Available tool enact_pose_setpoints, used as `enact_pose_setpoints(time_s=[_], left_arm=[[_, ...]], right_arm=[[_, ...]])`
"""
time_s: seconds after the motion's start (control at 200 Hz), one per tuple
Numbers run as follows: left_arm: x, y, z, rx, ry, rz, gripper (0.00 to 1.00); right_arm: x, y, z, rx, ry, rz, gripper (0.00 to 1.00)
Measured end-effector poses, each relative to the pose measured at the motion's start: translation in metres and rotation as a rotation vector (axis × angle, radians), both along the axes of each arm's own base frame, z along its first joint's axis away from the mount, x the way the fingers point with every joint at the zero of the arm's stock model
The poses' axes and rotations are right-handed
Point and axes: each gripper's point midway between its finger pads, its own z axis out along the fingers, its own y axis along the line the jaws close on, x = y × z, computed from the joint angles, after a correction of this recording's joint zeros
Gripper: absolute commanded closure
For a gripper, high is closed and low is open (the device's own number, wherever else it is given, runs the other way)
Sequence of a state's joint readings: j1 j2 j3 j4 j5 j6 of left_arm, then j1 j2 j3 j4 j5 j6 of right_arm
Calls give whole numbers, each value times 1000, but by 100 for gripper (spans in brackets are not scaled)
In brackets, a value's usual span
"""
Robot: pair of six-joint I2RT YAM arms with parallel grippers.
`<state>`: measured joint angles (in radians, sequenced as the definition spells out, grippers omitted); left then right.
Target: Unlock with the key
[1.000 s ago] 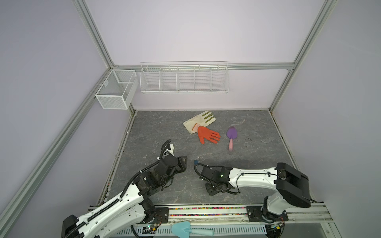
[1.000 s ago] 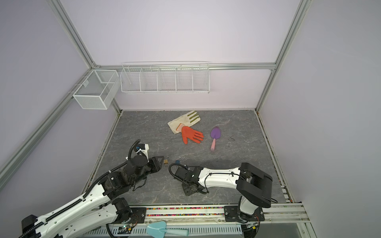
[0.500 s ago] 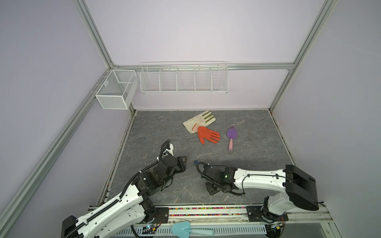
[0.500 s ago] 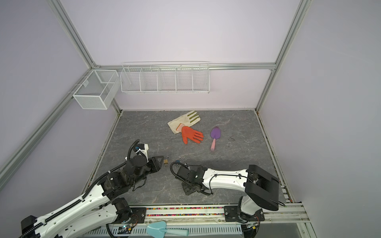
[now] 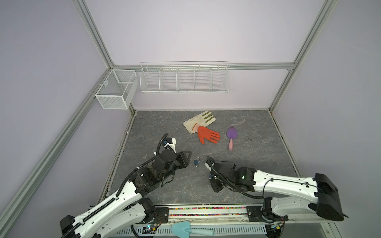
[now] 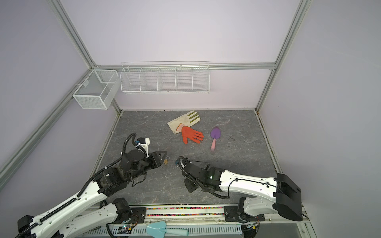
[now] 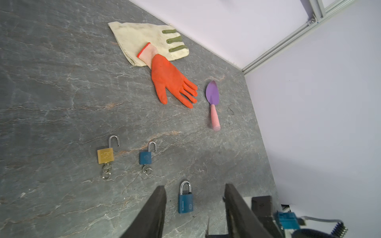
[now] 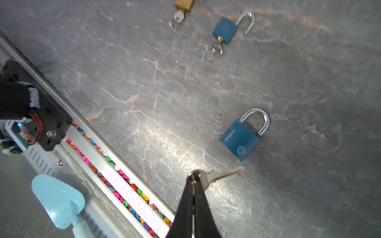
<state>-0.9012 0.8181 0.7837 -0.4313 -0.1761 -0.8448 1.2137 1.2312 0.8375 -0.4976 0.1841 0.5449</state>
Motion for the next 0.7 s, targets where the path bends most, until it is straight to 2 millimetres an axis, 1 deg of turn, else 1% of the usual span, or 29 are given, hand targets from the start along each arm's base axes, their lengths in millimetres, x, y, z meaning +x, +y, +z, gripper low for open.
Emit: enact_pose_setpoints(time_s=[0.1,0.325,0.42,0.49,0.56,0.7], left_arm=[[-3,-10,13,-5,-18,-60,52],[-9,-36,48,-24,-71,-209,52],[-14,-44,59,-30,-87,-267,53],[-17,-48,61,-28,-93,-302,53],[-20,-51,59,-22,-89,-333,54],[-23,-60,51,-15,-66,-396,54]], right_arm=[[3,-1,22,43,-74,51,94],[6,-1,62,99,-225,183,93],[7,2,84,125,-297,237,93],[8,4,100,146,-344,271,94],[9,5,112,156,-382,304,94],[14,5,123,157,-419,341,94]])
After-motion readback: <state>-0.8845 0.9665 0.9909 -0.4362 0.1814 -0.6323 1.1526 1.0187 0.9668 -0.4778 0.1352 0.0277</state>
